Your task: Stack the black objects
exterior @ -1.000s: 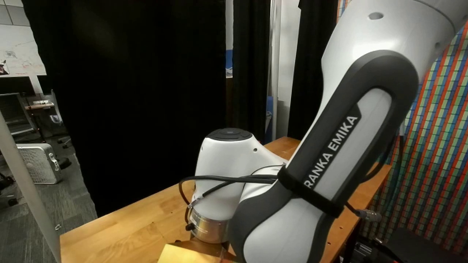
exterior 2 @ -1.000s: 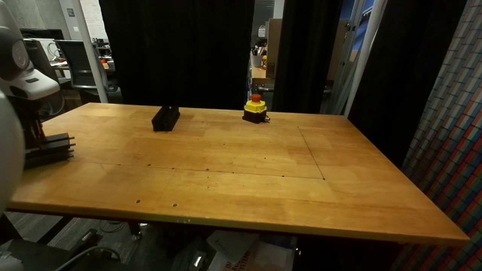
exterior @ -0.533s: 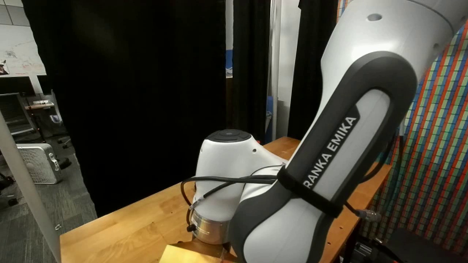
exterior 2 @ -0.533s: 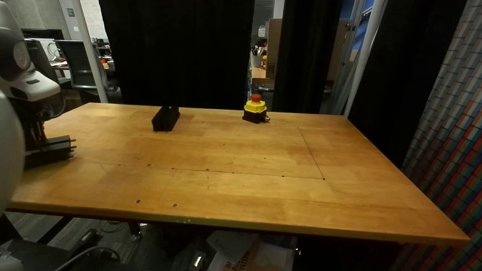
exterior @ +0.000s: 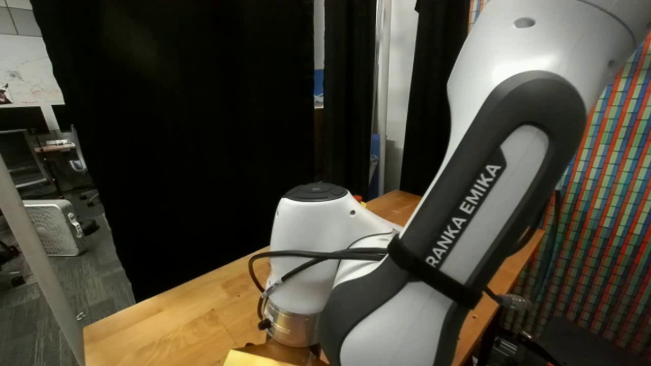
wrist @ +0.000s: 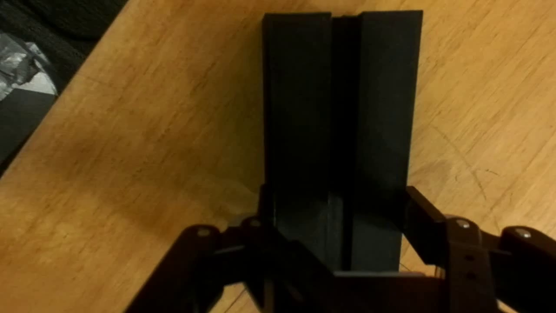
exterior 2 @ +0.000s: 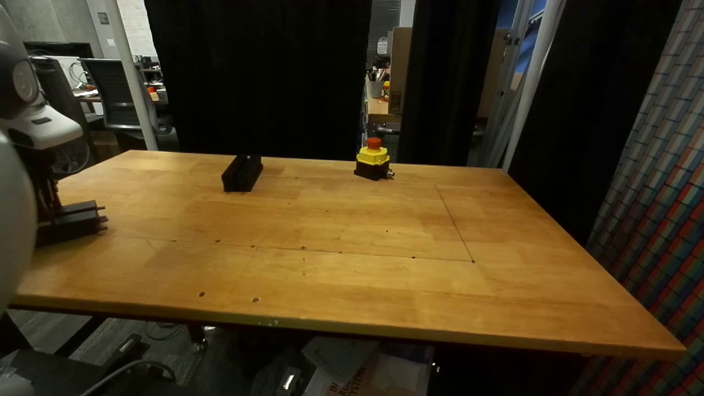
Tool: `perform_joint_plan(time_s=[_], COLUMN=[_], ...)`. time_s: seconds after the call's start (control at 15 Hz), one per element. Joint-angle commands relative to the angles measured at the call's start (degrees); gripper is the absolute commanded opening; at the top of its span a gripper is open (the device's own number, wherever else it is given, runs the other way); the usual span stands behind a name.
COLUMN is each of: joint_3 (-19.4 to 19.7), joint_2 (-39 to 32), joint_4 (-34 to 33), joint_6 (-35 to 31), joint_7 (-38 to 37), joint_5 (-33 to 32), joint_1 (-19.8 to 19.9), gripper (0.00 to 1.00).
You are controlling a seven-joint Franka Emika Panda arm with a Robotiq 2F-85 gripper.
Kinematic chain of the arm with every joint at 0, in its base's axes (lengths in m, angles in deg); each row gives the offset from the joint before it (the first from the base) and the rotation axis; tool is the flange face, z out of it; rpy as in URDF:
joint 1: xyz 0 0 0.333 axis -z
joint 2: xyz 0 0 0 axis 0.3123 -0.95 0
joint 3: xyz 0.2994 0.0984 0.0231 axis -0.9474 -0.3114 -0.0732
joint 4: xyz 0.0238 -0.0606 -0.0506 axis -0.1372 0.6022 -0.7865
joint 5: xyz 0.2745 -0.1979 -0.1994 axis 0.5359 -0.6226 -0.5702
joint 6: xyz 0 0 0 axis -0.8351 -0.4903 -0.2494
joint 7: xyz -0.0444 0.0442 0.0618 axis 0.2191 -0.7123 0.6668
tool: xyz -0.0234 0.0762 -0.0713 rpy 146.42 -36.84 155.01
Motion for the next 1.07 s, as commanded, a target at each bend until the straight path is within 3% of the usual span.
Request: perform_joint_plan(time_s=[0.0,1.0], joint_3=[-0.77,-0.36], joint_2=[0.08,-1.30], joint_4=[-0.80,-3.28], joint_6=[0.37,2.31], joint_7=[-0.27,-1.42], joint_5=[0.07,-0.61], joint_1=[-0.01,-0.77], gripper=[0.46,0.46])
